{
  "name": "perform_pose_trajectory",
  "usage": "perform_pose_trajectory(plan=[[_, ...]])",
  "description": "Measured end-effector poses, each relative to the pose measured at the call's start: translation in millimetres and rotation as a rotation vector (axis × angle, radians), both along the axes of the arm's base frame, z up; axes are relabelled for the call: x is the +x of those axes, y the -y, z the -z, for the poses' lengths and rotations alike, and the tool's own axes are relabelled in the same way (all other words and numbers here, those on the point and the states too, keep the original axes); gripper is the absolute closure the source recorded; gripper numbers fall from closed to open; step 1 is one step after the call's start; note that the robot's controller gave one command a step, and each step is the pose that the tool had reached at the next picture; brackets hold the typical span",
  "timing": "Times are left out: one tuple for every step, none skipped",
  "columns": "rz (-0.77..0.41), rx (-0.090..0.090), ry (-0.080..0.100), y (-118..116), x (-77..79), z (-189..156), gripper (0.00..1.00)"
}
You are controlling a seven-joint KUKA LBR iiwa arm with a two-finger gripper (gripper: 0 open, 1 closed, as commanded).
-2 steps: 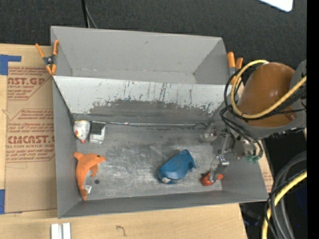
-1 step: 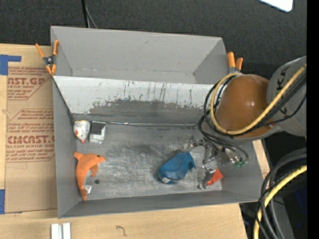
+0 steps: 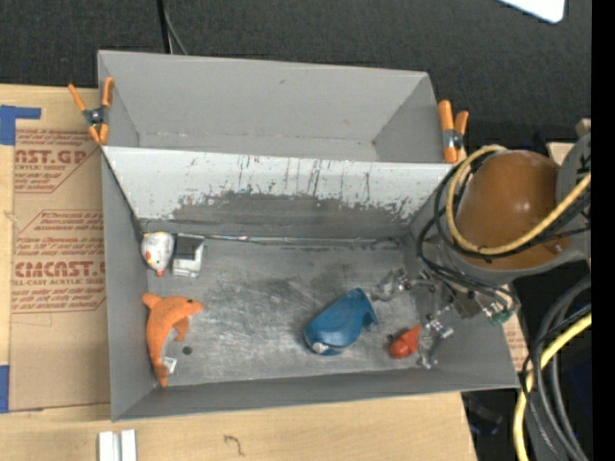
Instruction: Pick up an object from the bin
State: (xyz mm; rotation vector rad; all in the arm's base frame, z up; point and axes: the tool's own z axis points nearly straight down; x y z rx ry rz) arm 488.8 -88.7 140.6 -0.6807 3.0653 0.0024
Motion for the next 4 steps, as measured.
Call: perform_pose_trajectory(plan=[[-0.001, -0.002, -0.001, -10, 5.7, 12, 0.0], [-0.115, -0.005, 0.013, 37, 1.5, 53, 0.0], [-0.079, -0.001, 0.004, 61, 15.5, 70, 1.0], [-0.079, -0.001, 0.004, 61, 15.5, 70, 1.0]])
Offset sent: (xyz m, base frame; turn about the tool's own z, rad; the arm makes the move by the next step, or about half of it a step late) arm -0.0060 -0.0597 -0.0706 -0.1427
